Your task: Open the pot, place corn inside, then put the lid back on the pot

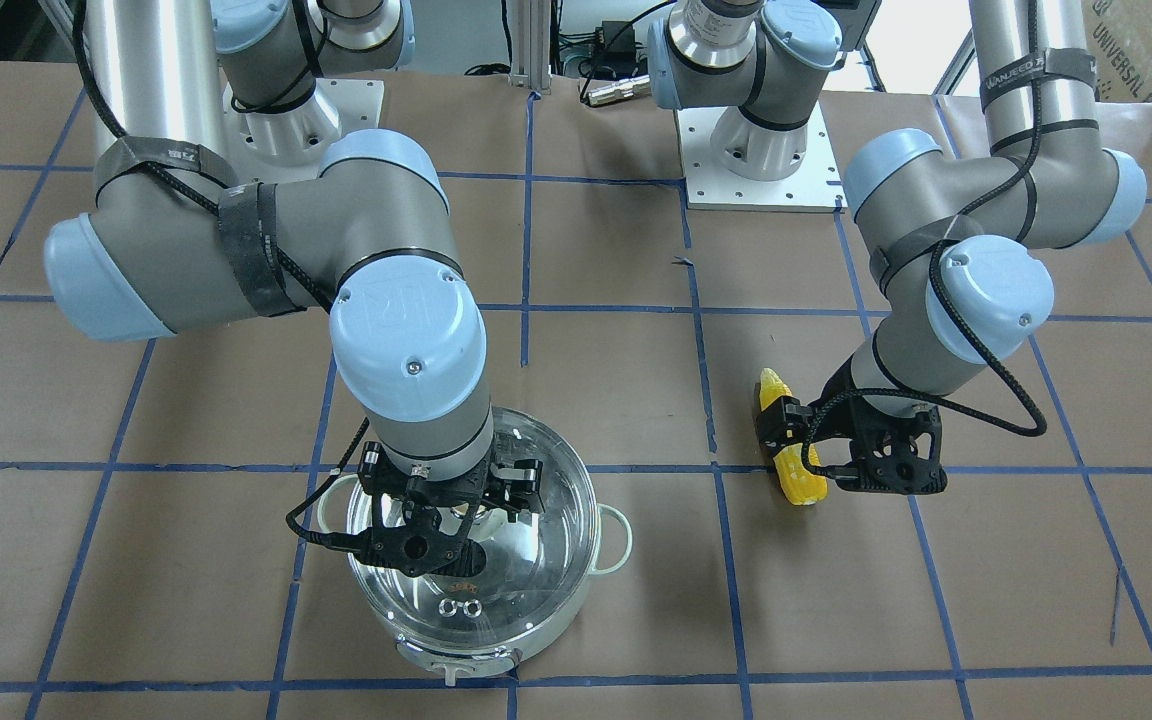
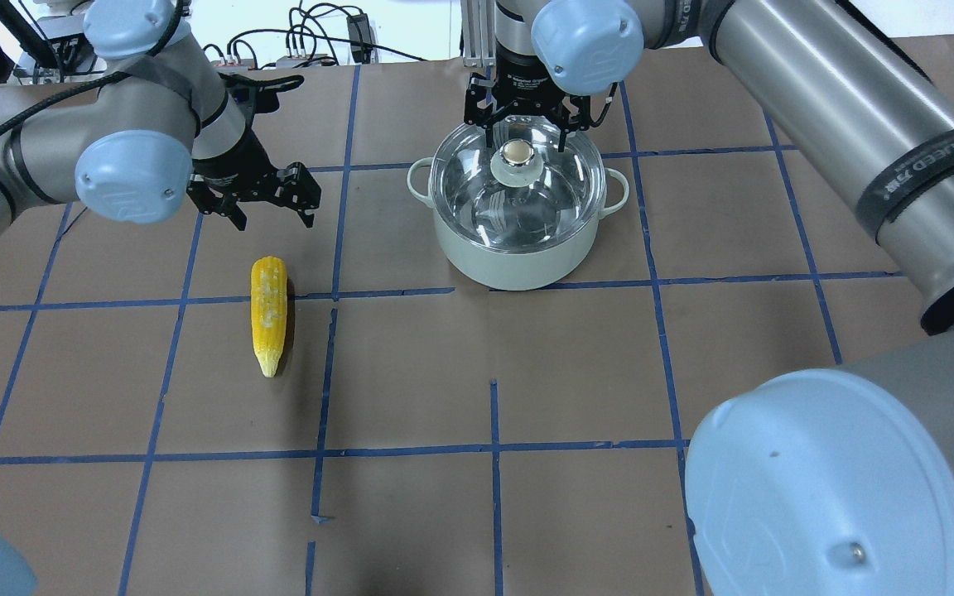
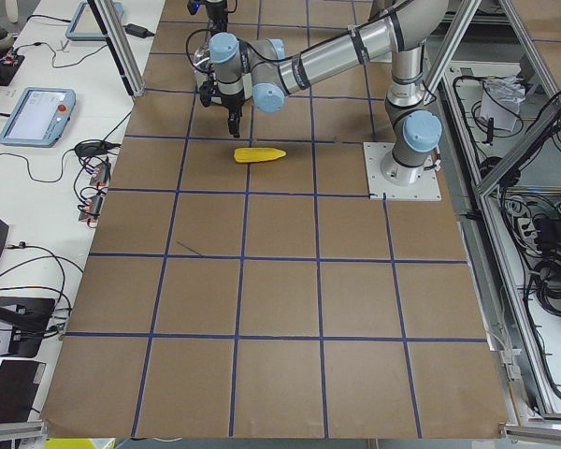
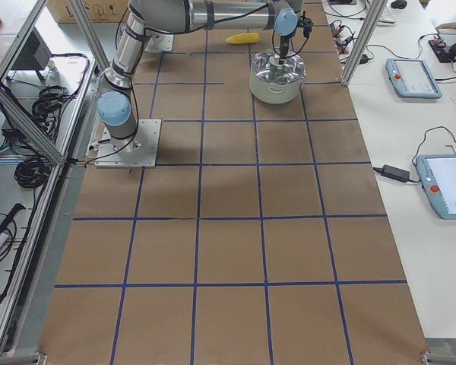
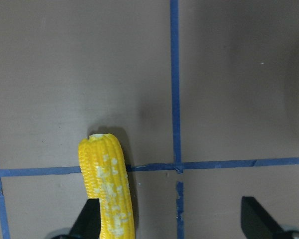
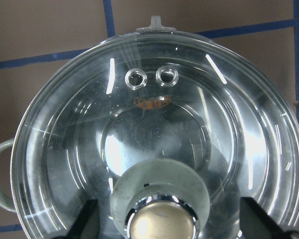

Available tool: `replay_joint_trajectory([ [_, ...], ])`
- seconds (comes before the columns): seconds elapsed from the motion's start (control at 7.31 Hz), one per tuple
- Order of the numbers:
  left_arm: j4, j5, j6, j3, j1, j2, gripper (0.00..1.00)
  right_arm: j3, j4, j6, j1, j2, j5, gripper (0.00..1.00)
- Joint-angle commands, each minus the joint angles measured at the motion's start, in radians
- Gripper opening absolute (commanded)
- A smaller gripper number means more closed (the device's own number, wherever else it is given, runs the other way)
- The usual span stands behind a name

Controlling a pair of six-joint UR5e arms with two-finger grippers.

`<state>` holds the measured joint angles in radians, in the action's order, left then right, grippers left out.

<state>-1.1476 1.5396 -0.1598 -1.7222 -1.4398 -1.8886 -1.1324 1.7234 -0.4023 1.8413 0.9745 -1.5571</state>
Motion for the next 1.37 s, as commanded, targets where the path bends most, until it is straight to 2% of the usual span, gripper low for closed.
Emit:
replay_joint_trajectory([
  [0.0,0.104,0.002,0.003,-0.064,0.009,-0.023,1.00,0.002,0.001,-0.033,0.003,-0.008,0.002,0.94],
  [0.27,0.368,0.017,0.012,-0.218,0.010,-0.047,1.00,0.000,-0.010,-0.033,0.004,-0.007,-0.001,0.67],
  [0.41,0.409,0.068,0.013,-0.238,0.012,-0.065,1.00,0.000,-0.013,-0.032,0.004,-0.008,0.002,0.52],
  [0.68,0.411,0.073,0.014,-0.241,0.012,-0.072,1.00,0.005,-0.024,-0.030,0.003,-0.008,0.008,0.33],
  [0.82,0.411,0.073,0.020,-0.244,0.012,-0.070,1.00,0.019,-0.027,-0.030,0.003,-0.008,0.002,0.27],
  [0.96,0.410,0.073,0.044,-0.246,0.010,-0.061,0.96,0.044,-0.027,-0.029,-0.004,-0.007,0.000,0.26],
  [1.09,0.407,0.073,0.055,-0.246,0.009,-0.057,0.63,0.098,-0.057,-0.018,-0.010,-0.005,0.000,0.26],
  [1.23,0.405,0.071,0.059,-0.247,0.010,-0.056,0.42,0.164,-0.118,0.037,-0.026,-0.002,0.000,0.24],
])
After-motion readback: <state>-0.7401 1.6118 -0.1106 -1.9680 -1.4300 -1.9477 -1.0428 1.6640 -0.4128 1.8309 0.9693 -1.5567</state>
